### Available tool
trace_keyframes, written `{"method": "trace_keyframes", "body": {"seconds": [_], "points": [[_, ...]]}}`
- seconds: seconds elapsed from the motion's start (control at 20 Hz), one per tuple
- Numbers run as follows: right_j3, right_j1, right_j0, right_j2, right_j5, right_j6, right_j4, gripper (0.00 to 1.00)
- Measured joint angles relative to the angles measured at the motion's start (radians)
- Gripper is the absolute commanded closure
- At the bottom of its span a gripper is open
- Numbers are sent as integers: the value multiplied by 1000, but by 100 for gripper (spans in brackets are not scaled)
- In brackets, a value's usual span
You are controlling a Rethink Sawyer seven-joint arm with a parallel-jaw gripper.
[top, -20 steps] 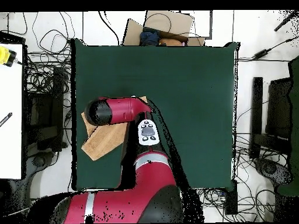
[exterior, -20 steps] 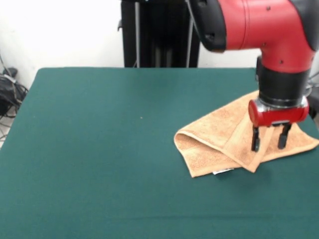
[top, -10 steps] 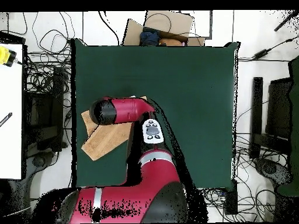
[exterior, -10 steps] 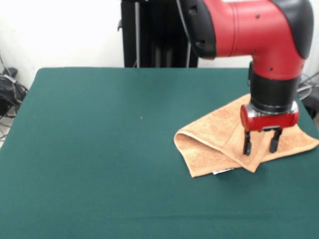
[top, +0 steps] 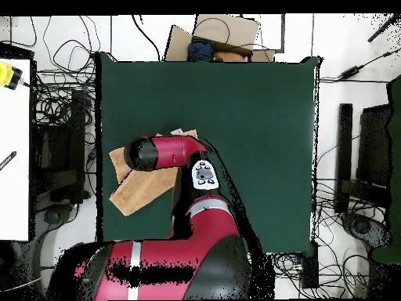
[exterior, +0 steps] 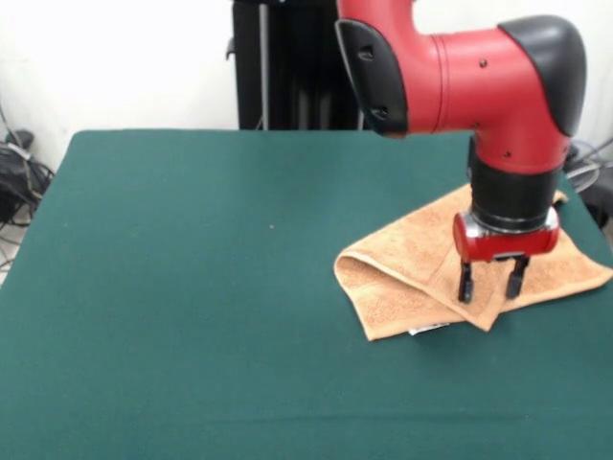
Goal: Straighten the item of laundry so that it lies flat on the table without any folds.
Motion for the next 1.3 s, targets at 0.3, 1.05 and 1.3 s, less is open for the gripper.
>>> {"method": "trace_keyframes", "body": {"seconds": [0.3, 1.05, 1.3], "points": [[-9, 3, 1, 0, 0, 0, -2, 0], [-17, 4, 10, -3, 0, 0, -26, 0], [-21, 7, 13, -5, 0, 0, -26, 0]]}}
